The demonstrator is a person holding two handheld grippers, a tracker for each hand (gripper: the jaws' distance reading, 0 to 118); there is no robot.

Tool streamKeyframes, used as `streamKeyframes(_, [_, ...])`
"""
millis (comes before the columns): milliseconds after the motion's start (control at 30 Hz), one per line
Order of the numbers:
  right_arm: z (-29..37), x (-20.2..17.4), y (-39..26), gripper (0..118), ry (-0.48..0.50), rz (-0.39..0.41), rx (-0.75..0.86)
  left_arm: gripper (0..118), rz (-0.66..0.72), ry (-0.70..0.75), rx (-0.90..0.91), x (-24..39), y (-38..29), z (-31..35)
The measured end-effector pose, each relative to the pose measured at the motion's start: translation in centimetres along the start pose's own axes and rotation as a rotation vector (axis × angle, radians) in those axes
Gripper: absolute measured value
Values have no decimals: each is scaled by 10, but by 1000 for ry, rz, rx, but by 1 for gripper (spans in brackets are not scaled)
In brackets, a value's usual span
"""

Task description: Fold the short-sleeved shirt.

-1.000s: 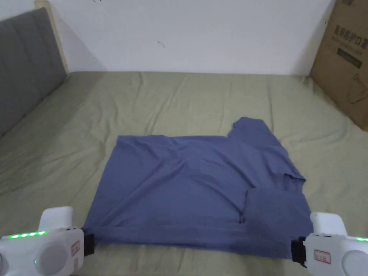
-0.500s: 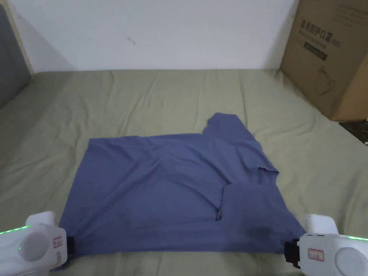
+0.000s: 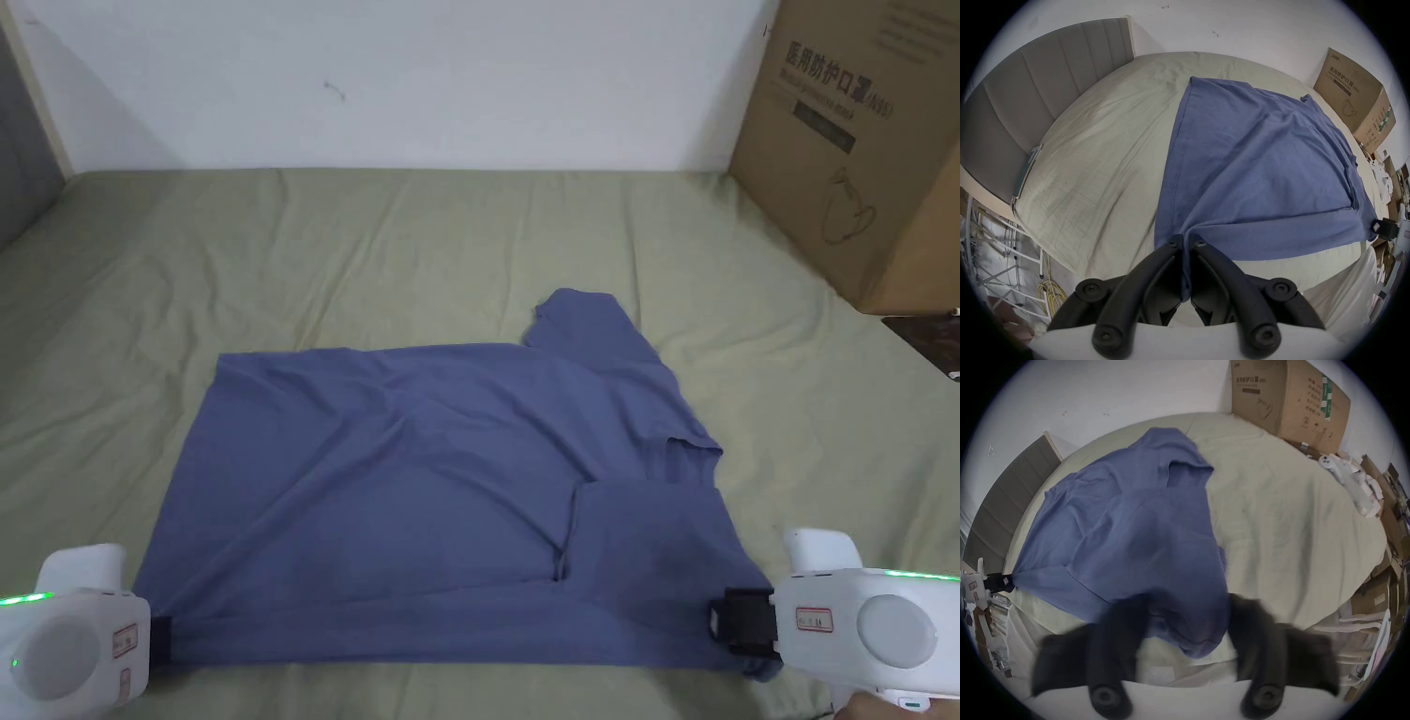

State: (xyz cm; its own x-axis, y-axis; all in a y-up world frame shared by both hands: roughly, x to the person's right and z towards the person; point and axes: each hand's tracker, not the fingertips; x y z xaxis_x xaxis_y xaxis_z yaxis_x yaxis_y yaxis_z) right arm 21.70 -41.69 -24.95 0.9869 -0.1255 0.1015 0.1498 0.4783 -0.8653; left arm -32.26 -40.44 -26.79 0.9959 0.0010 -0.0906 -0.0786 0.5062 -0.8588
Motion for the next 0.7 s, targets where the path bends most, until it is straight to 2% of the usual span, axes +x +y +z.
streamKeyframes(33, [-6,2,2,26,-19,-2,-26,4,-2,1,-4,-1,0,0])
streamKeyframes(67, [-6,2,0,7,-42,-24,-24,4,-3,2,-7,-2,-1,1])
streamKeyframes(133, [8,2,0,7,26,-33,25,4,-7,4,-4,0,1,5])
streamKeyframes(267, [30,-5,10,7,2,10,70,4,-35,14,-1,3,10,11])
streamKeyframes(433, [55,-21,44,7,15,21,113,4,-102,46,25,13,36,23])
streamKeyframes(567, [45,-26,92,7,5,13,134,4,-123,54,29,20,79,12])
streamKeyframes(700, [10,-23,144,7,-9,-12,84,4,-123,48,0,27,128,-20])
